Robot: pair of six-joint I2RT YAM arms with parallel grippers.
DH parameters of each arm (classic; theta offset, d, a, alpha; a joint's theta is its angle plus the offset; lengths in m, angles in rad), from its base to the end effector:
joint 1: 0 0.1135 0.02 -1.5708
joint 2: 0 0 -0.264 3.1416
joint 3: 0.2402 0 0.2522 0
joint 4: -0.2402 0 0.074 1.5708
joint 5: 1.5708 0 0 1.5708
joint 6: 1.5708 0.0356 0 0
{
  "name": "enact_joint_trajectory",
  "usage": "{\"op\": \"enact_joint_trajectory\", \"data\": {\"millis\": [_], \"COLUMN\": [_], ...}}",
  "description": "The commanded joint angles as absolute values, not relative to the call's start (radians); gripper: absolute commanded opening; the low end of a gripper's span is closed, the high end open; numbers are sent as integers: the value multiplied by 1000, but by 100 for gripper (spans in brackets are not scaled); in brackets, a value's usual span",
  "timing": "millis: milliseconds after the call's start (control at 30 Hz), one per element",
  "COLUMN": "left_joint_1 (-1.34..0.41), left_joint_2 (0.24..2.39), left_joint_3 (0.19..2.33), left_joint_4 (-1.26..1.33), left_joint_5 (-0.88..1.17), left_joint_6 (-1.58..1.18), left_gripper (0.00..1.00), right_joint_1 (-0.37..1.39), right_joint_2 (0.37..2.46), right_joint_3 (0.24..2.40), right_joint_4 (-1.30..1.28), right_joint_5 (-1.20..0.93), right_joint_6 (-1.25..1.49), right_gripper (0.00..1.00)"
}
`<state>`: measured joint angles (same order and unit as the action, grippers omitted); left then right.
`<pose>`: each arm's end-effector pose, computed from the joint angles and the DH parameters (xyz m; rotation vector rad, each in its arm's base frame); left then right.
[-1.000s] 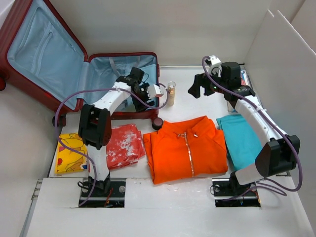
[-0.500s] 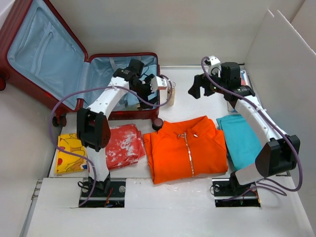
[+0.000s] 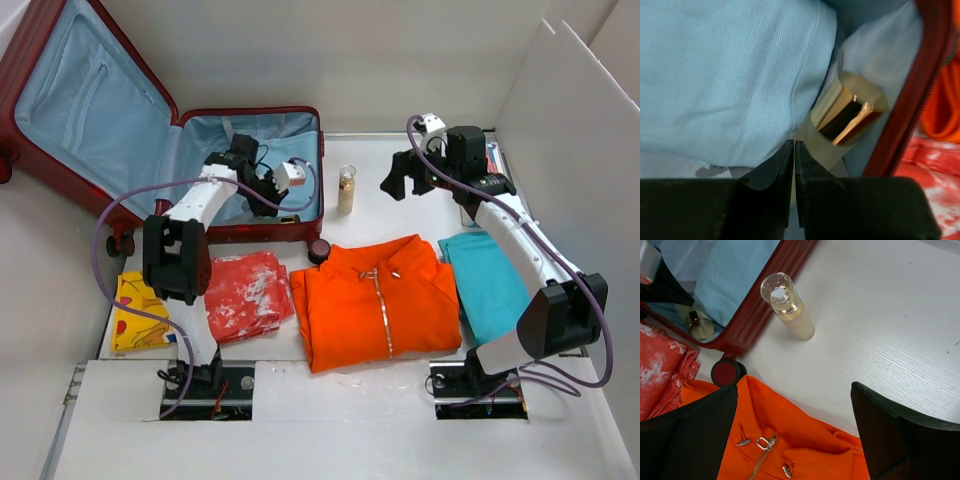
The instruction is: Pack the luggage
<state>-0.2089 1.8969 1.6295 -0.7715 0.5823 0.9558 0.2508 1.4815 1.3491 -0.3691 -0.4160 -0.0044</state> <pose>0.3963 -0.1040 0.2673 1.4904 1.9053 -0.4331 0.3264 0.0985 0.3524 -0.5176 2.0109 0.5815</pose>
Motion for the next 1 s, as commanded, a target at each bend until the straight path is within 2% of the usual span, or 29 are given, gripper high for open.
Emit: {"op": "enact_joint_trajectory", "data": {"millis": [0,167,333,500,533,600,633,667,800,833,900,967], "left_joint_1": [-235,-337,-359,-307,-298,-298,-298,-298,-339,-339,-353,-353], "left_joint_2": [1864,1891,1940,1931,1902,1866,1827,1809,1784,1799,1831,1859], "left_joint_3": [1554,1528,1474,1600,1620,1655,1679,1680,1718,1727,1718,1706], "left_joint_4": [-652,-647,-592,-618,-629,-629,-605,-588,-508,-485,-401,-317], "left_joint_5": [497,523,466,518,531,550,584,601,660,669,745,829], "left_joint_6": [908,888,836,792,792,792,792,792,782,769,706,674], "left_gripper": [4,4,6,6,9,19,29,46,73,87,99,99], "right_joint_1": [261,261,261,261,261,261,261,252,252,252,252,252], "right_joint_2": [1471,1491,1491,1482,1482,1473,1473,1473,1473,1473,1473,1473], "right_joint_3": [1362,1397,1407,1407,1407,1407,1407,1417,1427,1427,1427,1427], "right_joint_4": [-351,-379,-379,-390,-390,-390,-381,-380,-371,-371,-362,-362], "right_joint_5": [-410,-410,-400,-391,-382,-382,-382,-391,-391,-391,-391,-391], "right_joint_6": [-18,-18,-18,-28,-28,-28,-28,-28,-28,-28,-28,-28], "right_gripper": [98,98,98,98,98,98,98,98,98,98,98,98]}}
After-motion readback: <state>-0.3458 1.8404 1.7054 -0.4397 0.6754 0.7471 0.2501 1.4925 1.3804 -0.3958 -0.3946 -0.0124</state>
